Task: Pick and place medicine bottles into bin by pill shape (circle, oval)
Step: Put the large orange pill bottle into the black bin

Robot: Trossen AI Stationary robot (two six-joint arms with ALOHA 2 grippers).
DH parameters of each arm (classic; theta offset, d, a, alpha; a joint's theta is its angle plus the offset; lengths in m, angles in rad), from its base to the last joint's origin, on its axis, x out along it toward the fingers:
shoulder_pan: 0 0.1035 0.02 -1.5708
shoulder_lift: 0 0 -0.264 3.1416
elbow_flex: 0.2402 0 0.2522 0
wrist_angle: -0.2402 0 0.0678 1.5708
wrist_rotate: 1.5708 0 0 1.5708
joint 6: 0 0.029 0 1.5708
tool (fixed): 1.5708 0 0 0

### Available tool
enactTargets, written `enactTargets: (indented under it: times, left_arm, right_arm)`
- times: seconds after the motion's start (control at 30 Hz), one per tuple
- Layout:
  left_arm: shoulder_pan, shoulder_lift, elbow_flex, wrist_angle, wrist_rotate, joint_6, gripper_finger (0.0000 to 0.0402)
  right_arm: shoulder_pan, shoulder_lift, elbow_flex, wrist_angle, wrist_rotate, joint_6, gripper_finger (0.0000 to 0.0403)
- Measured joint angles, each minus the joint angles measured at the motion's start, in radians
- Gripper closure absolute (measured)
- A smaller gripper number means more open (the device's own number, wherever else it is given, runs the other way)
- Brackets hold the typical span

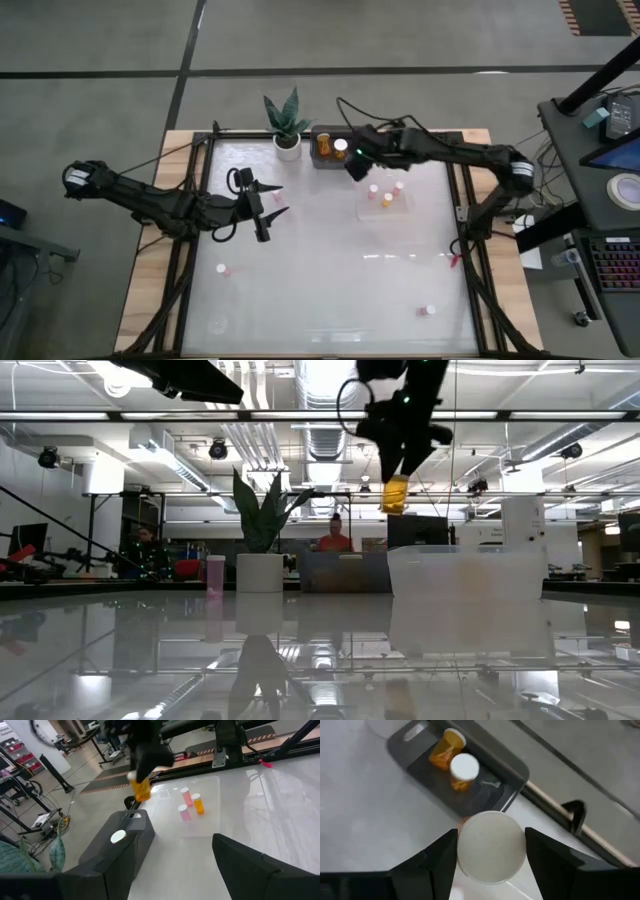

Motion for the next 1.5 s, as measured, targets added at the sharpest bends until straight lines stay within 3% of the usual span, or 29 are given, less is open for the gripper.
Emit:
enactTargets:
  times: [0.47, 1.5]
  left_arm:
    - [0.000, 0.000, 0.000, 0.000, 0.000, 0.017, 0.0162]
    - [0.000, 0.000, 0.000, 0.000, 0.000, 0.023, 0.0162]
  right_arm:
    - [-0.187, 0.224, 0.123, 0.046, -0.110, -0.162, 0.0193]
    - [-0.223, 0.398, 0.129, 0.161, -0.159, -0.242, 0.0193]
